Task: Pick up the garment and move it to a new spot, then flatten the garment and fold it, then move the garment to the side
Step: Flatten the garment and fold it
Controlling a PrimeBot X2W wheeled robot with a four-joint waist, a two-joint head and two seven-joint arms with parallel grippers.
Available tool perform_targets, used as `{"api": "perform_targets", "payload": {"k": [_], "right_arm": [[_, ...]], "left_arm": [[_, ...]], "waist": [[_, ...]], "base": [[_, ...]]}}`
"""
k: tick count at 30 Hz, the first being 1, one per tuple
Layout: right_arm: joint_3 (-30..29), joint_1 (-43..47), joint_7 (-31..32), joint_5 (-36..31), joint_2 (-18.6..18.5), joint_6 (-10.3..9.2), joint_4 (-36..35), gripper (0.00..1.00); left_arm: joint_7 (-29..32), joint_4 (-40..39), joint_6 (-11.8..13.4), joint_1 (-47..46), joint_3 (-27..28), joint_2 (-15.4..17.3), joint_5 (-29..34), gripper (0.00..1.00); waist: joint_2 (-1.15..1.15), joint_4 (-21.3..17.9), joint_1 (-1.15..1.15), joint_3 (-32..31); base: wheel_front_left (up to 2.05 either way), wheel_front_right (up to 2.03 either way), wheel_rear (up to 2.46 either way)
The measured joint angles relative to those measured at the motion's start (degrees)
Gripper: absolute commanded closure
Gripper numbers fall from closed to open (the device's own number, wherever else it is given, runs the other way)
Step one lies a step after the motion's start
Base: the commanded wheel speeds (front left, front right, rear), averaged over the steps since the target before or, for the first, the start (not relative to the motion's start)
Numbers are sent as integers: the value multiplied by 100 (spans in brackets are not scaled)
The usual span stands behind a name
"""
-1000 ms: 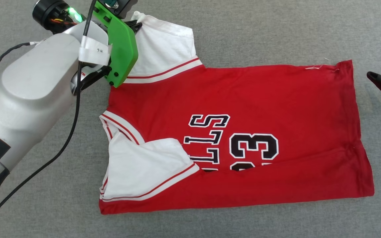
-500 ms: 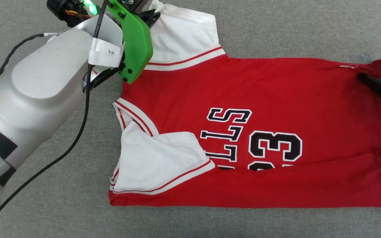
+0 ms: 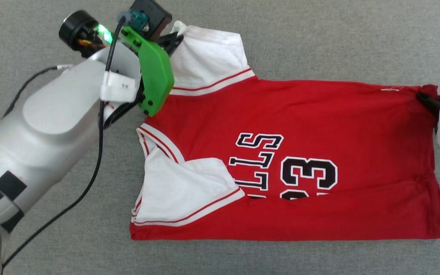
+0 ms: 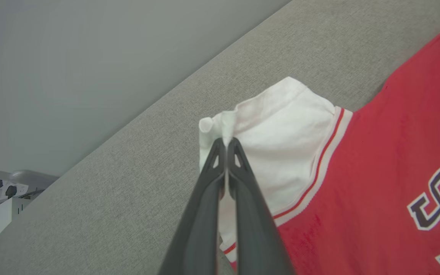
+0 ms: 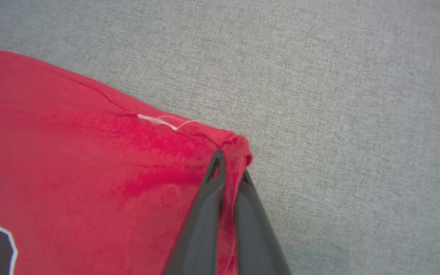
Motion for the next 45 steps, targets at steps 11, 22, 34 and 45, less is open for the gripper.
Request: {"api": "perform_targets", "payload": {"k": [11, 22, 34, 45], "right_arm": [[127, 1106, -825, 26, -190, 0, -599, 100], [-108, 2347, -1155, 36, -382, 0, -1039, 100], [-666, 3565, -1305, 36, -180, 0, -1376, 100], [-1021, 3798, -1526, 36, 97, 0, -1437, 0]], "left_arm": [[-331, -942, 575, 1237, 1, 627, -160, 100], [-597, -2187, 1478, 2817, -31, 1213, -471, 100], [-812, -2577, 1892, 4002, -67, 1362, -776, 100], [-1292, -2190, 2064, 4212, 54, 1177, -781, 0]], "waist": [[0, -43, 0, -744], [0, -15, 0, -1389], [0, 61, 0, -1606], [0, 59, 0, -1631]], "base": [[0, 0, 0], [0, 0, 0], [0, 0, 0], [0, 0, 0]]}}
